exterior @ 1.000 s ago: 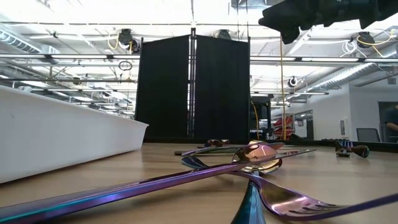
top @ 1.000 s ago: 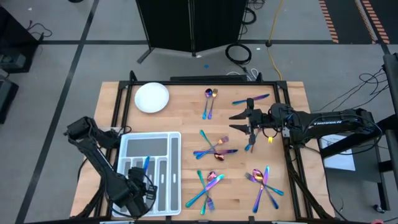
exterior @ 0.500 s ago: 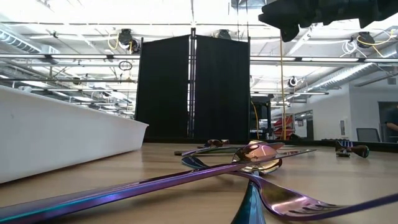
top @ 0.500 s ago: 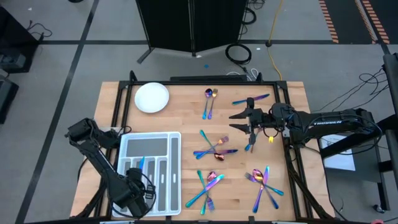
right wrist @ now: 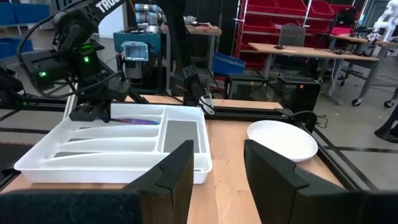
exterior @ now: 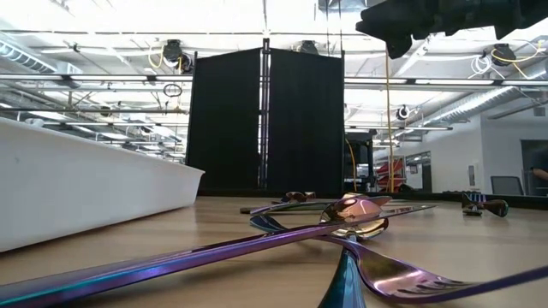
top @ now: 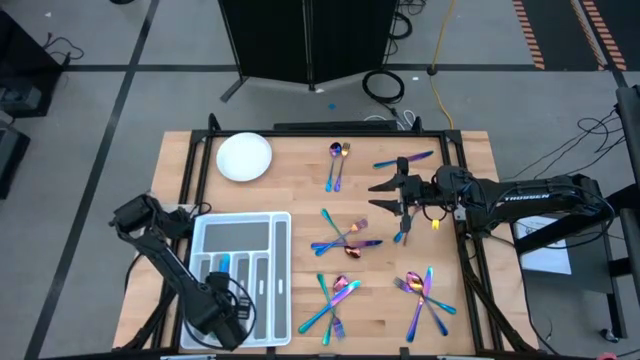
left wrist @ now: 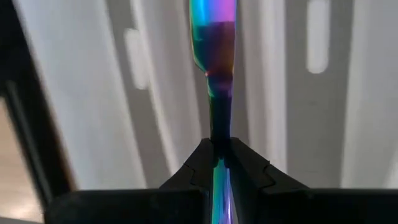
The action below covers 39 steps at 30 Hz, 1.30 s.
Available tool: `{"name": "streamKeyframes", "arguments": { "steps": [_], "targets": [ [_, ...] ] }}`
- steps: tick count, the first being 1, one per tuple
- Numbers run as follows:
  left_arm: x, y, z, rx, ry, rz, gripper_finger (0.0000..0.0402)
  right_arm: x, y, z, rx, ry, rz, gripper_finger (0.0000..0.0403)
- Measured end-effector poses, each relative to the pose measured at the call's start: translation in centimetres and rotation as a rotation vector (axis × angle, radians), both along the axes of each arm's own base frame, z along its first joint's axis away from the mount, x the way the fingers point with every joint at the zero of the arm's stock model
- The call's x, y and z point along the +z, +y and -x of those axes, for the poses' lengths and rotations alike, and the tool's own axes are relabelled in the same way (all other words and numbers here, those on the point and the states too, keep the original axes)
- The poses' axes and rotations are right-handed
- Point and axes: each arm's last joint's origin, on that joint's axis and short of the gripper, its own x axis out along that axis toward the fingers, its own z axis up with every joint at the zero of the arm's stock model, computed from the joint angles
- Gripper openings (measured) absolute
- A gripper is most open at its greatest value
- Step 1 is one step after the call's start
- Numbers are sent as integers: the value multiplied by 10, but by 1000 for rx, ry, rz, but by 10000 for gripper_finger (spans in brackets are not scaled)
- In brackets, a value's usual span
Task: Sort silverware
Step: Put the iridescent blue knife in the middle left slot of the silverware tray, then put the iridescent blue knife in the silverware tray
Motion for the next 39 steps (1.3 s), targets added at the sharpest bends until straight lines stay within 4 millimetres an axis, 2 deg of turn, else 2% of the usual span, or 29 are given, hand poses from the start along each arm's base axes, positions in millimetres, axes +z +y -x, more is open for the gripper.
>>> {"name": "streamKeyframes", "arguments": {
  "steps": [5, 12, 20, 23, 30, 35, 39],
  "targets": [
    [-7, 4, -3, 10, 4, 17, 35, 0, 0, 0, 0, -2, 0, 130],
    [-16, 5, -3, -1, -12, 48, 72, 0, 0, 0, 0, -1, 0, 130],
    [-16, 6, 0, 8, 63, 78, 112, 0, 0, 0, 0, 0, 0, 130],
    [-14, 7, 1, -42, 78, 104, 129, 0, 0, 0, 0, -4, 0, 130],
    [8, 18, -2, -101, 32, 156, 154, 2, 0, 0, 0, -23, 1, 130],
    [34, 31, -8, -234, -101, 181, 156, 2, 0, 0, 0, -23, -6, 130],
    [47, 43, -14, -344, -209, 153, 156, 1, 0, 0, -2, -10, -39, 130]
  ]
}}
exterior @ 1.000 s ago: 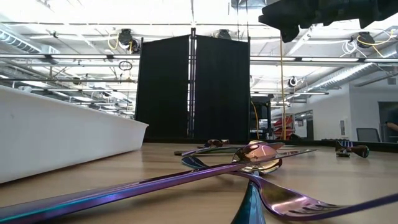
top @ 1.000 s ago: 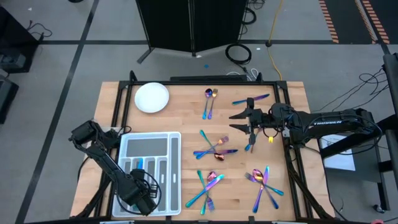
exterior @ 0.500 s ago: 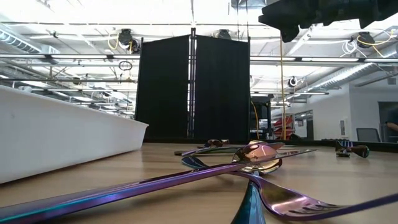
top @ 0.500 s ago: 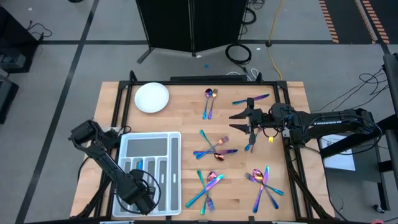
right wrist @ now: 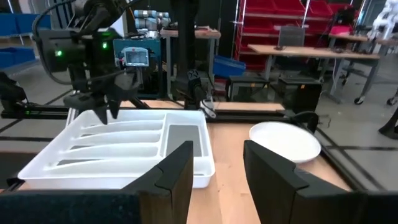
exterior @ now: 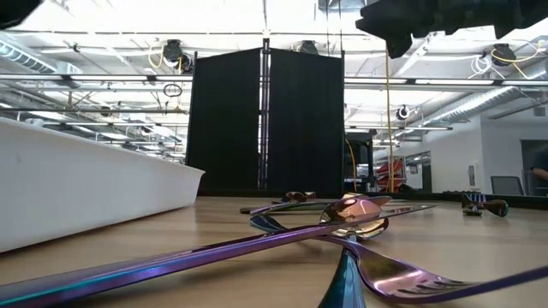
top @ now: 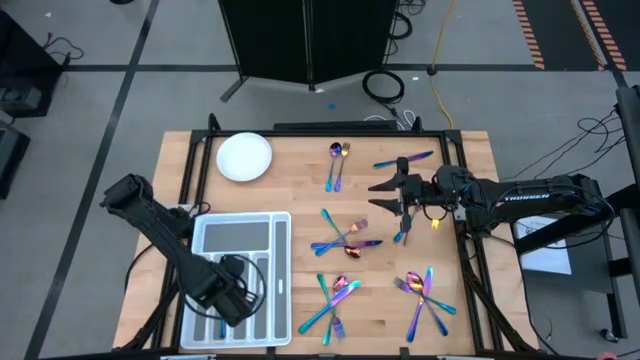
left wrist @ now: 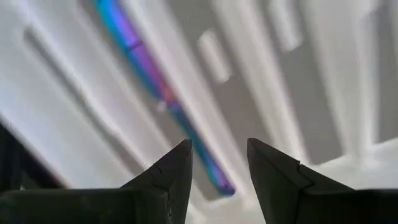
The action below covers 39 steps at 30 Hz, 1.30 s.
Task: Sort silverware
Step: Put the iridescent blue knife in the silverware tray
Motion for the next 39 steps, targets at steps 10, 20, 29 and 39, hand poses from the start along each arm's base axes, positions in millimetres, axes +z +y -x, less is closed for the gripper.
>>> {"name": "streamKeyframes", "arguments": {
  "steps": [10, 20, 29, 39],
  "targets": [
    [15, 30, -65, -352, -559, -202, 156, -9, 7, 1, 66, 100, -107, 130],
    [47, 71, -128, -550, -1036, -287, 156, -8, 25, 23, 146, 175, -212, 130],
    [59, 113, -149, -662, -1132, -479, 156, -3, 37, 59, 185, 229, -330, 130],
    [41, 148, -176, -765, -1114, -543, 156, -8, 34, 71, -4, 258, -310, 130]
  ]
}}
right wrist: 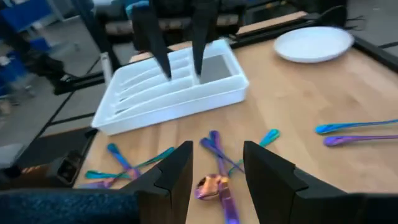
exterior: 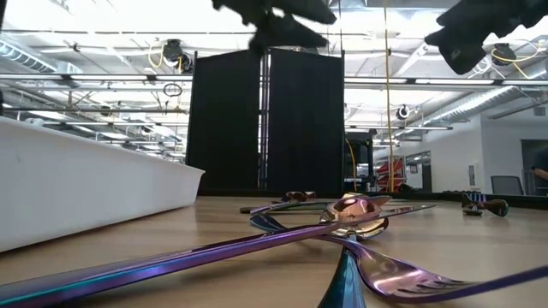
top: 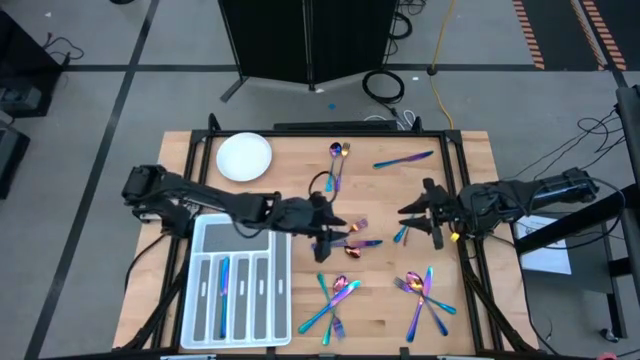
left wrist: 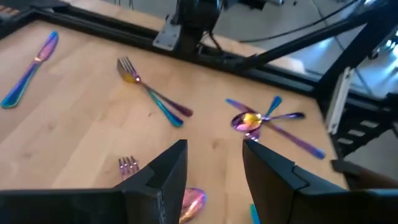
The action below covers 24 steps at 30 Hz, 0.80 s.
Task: Sort silverware
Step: Put the iridescent blue knife in the silverware tray
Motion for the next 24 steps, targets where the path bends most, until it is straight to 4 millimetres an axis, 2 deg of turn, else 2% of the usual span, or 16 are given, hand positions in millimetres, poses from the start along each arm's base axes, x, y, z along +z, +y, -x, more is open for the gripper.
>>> {"name": "streamKeyframes", "arguments": {
  "steps": [8, 15, 19, 24],
  "targets": [
    [-28, 21, -46, -72, 150, -53, 156, -1, -2, 6, -17, 11, 21, 130],
    [-48, 24, -85, -142, 265, -73, 156, -4, -3, 10, -11, 45, 50, 130],
    [-65, 23, -99, -175, 320, -114, 156, -4, -3, 11, -6, 47, 66, 130],
    [-92, 26, -107, -214, 387, -163, 156, -6, -4, 12, -6, 66, 69, 130]
  ]
}}
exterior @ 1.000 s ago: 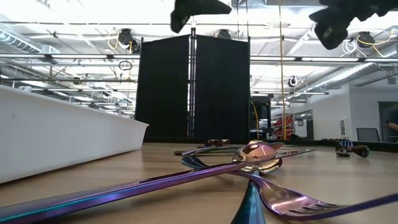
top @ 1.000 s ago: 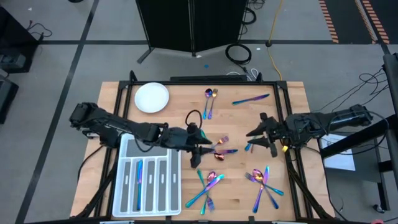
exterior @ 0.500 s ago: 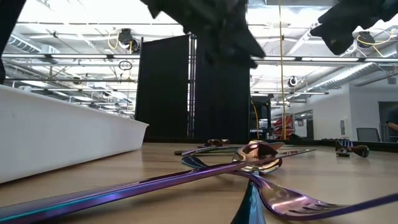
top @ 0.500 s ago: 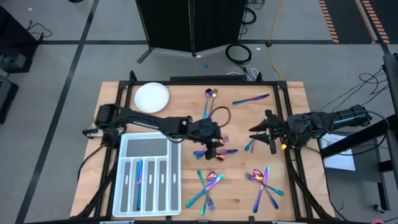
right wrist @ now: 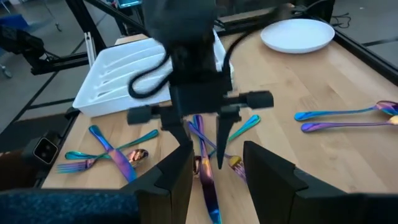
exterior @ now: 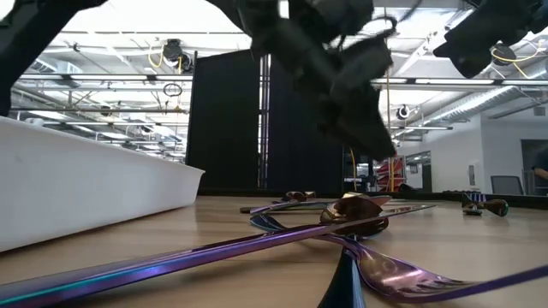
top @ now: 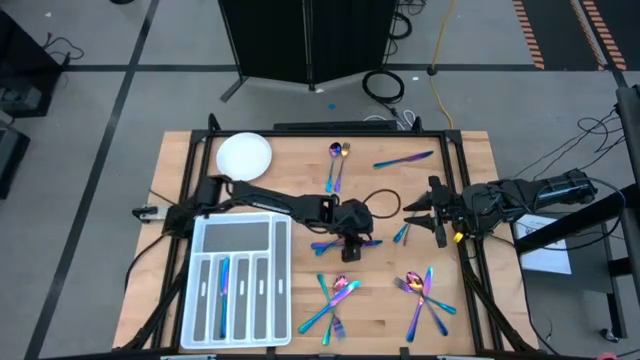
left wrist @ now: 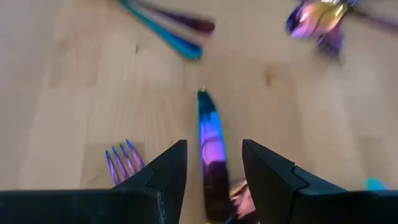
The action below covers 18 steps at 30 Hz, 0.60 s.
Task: Sort silverware
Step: Put the iridescent blue knife in the silverware tray
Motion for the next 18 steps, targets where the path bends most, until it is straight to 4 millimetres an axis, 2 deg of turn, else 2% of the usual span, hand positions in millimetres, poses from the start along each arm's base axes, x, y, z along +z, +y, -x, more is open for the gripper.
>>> {"name": "streamKeyframes", "arguments": {
  "steps": [4, 9, 15, 18],
  "targets": [
    [-13, 4, -2, -5, 26, 3, 156, -2, 0, 1, -11, 17, -22, 130],
    [-17, 7, 3, -4, 88, 1, 156, -4, 0, 2, -23, 45, -43, 130],
    [-4, 6, 13, -1, 236, 1, 156, -6, 0, 2, -30, 69, -53, 130],
    [-5, 0, 21, -13, 334, -5, 156, -7, 0, 2, -31, 72, -52, 130]
  ]
}}
